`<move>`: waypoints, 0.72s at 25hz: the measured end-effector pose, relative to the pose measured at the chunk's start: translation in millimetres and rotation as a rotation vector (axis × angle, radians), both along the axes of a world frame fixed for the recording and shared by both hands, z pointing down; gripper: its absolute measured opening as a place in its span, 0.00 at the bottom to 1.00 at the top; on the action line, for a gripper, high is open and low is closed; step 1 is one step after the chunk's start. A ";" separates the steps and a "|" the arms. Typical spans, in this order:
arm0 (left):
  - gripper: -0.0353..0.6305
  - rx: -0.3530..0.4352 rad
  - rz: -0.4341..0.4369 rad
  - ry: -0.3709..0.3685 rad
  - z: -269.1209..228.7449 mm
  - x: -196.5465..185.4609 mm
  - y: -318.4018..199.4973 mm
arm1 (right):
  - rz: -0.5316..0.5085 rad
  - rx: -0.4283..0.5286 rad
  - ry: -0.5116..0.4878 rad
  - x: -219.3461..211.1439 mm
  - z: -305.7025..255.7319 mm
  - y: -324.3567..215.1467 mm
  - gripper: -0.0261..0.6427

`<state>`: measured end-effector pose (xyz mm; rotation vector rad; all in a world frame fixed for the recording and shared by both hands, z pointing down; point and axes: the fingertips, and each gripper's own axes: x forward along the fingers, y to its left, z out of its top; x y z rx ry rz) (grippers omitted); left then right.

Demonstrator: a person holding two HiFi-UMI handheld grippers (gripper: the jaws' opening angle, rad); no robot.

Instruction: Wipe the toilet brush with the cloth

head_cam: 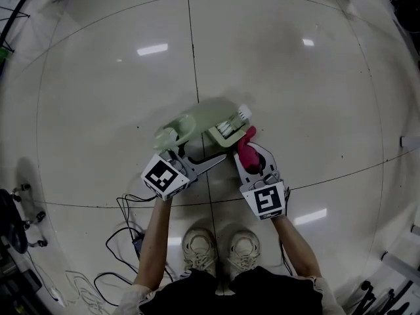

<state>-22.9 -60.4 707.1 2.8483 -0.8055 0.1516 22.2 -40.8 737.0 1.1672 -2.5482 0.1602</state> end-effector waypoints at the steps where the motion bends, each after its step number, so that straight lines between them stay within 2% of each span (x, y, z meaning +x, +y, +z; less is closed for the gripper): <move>1: 0.66 -0.001 0.005 -0.002 -0.3 0.1 0.4 | -0.030 -0.001 0.003 -7.0 2.0 6.6 0.14; 6: 0.66 -0.011 0.015 0.007 -0.5 -1.5 1.1 | -0.150 -0.032 0.008 -32.5 14.2 28.3 0.14; 8: 0.66 -0.010 0.024 0.005 -1.1 -1.5 1.2 | -0.214 -0.019 0.040 -40.0 14.9 32.0 0.14; 10: 0.66 -0.010 0.027 0.006 -1.4 -1.5 1.6 | -0.232 -0.011 0.044 -43.2 14.3 33.0 0.14; 13: 0.66 -0.006 0.021 0.015 -1.5 -3.1 3.3 | -0.136 -0.052 -0.030 -32.3 11.7 32.4 0.14; 18: 0.66 -0.012 -0.007 0.004 4.3 -19.2 -5.2 | 0.117 -0.056 -0.133 24.3 -7.0 14.7 0.14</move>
